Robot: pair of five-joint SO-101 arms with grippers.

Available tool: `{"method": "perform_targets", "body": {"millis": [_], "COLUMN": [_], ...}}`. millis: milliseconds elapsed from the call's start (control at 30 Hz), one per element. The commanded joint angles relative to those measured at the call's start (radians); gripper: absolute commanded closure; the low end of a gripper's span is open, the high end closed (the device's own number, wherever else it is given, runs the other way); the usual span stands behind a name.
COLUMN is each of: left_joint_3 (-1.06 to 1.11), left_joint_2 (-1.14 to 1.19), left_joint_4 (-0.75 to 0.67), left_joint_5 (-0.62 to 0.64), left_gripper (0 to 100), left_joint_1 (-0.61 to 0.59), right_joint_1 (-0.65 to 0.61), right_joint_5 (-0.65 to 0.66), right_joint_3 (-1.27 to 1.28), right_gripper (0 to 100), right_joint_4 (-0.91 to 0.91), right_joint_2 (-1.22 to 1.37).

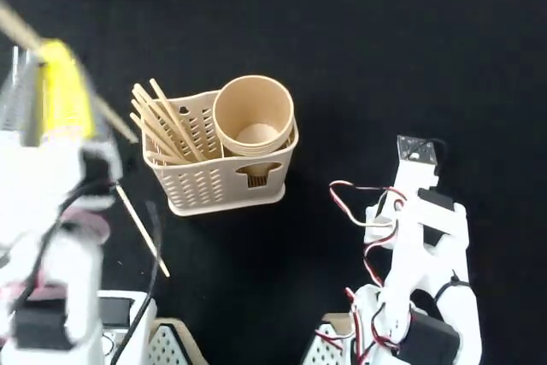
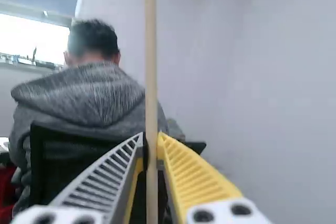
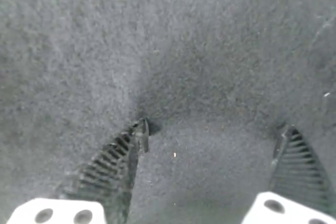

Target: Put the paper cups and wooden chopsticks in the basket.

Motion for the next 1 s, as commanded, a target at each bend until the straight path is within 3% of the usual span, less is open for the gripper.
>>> {"method": "perform_targets", "body": {"millis": [0, 200, 433, 767, 867, 967], "left_joint_3": [0.252, 0.463, 0.595, 0.668, 0.65, 0.539], "left_joint_2": [-0.015, -0.015, -0.015, -0.015, -0.015, -0.015], "left_joint_4": [-0.161, -0.385, -0.393, -0.391, -0.321, -0.084], "left_joint_5": [-0.032, -0.032, -0.04, -0.04, -0.048, -0.078], "left_gripper": [97, 97, 97, 97, 97, 93], "left_joint_1": [0.044, 0.074, 0.165, 0.166, 0.159, 0.166], "right_joint_1": [0.011, 0.011, 0.011, 0.009, 0.009, 0.009], "right_joint_5": [-0.003, -0.003, -0.003, -0.003, -0.003, -0.003], "right_joint_3": [0.002, 0.002, 0.001, 0.002, 0.002, 0.002], "right_gripper": [61.6, 61.6, 61.6, 61.6, 61.6, 61.6], "right_joint_4": [-0.008, -0.035, -0.051, -0.058, -0.058, -0.058], "right_joint_2": [-0.024, -0.024, -0.024, -0.024, -0.024, -0.024]}}
